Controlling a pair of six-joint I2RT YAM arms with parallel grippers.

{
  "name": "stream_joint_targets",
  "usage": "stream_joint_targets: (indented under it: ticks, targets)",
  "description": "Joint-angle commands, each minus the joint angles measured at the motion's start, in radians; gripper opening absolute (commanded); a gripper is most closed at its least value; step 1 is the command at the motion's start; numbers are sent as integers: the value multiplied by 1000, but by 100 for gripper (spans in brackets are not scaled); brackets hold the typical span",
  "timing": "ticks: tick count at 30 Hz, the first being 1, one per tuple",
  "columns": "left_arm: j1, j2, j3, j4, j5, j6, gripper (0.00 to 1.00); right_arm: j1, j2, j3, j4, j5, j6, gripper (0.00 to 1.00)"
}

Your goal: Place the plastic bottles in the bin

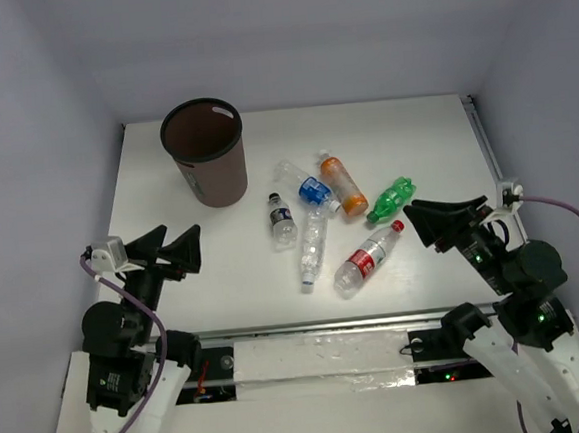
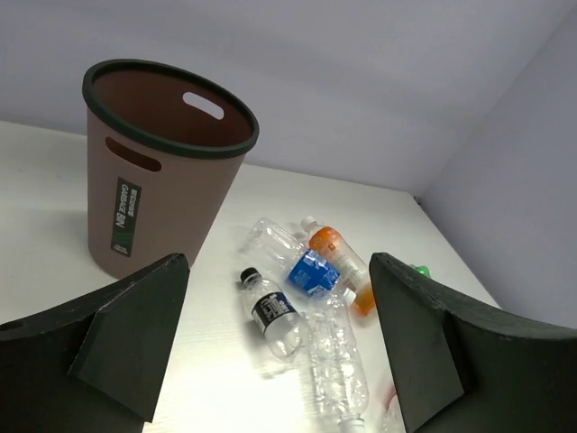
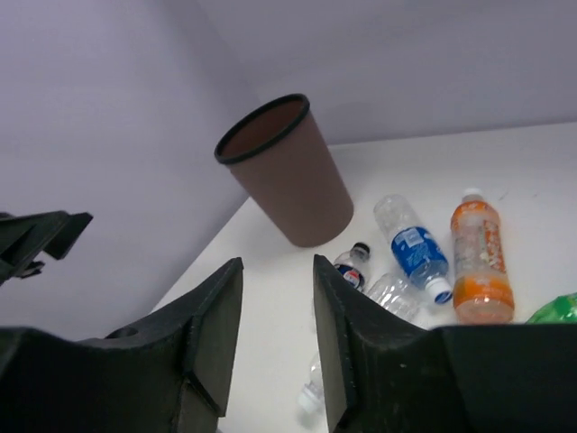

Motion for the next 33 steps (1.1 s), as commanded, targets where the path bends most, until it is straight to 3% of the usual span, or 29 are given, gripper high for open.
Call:
stream_joint_targets:
  ticks: [1, 2, 4, 6, 8, 9, 12, 13, 16, 17, 19, 20, 23, 25, 29, 33]
  targets:
    - [-6, 24, -3, 50, 27, 17, 80, 7, -51, -9, -51, -15, 58, 46]
    - [-6, 27, -1, 47, 33, 20, 80, 7, -61, 8, -74, 43, 83, 47]
    - [-6, 35, -3, 53, 42, 20, 80, 7, -82, 16, -132, 83, 83, 38]
    - [-6, 38, -6, 60, 62, 23, 79, 7, -79, 37, -193, 94, 54, 17]
    - [-6, 34, -9, 66, 78, 23, 78, 7, -50, 52, -240, 113, 48, 2]
    - [-6, 29, -12, 72, 87, 23, 77, 7, -44, 53, -272, 113, 46, 0]
    - [-6, 20, -18, 79, 92, 18, 62, 7, -33, 36, -310, 182, 66, 0]
    - [-6, 18, -20, 83, 96, 20, 41, 7, -30, 24, -327, 198, 74, 0]
    - [-6, 20, -20, 77, 84, 15, 6, 7, 23, 16, -442, 283, 204, 0]
    - [-6, 23, -20, 76, 76, 12, 0, 7, 24, 8, -442, 300, 204, 6]
    - [-6, 26, -13, 64, 64, 9, 0, 7, 69, -35, -435, 280, 262, 24]
    - [-6, 23, -15, 63, 55, 6, 0, 7, 85, -77, -426, 251, 296, 45]
    - [-6, 1, -13, 58, 44, 1, 0, 7, 142, -125, -380, 243, 339, 77]
    - [-6, -20, -15, 57, 36, -2, 13, 7, 177, -161, -349, 264, 374, 82]
    - [-38, -51, -12, 52, 26, -2, 31, 7, 347, -202, -312, 312, 428, 87]
    - [-61, -88, -12, 49, 15, -2, 38, 7, 538, -181, -272, 326, 416, 88]
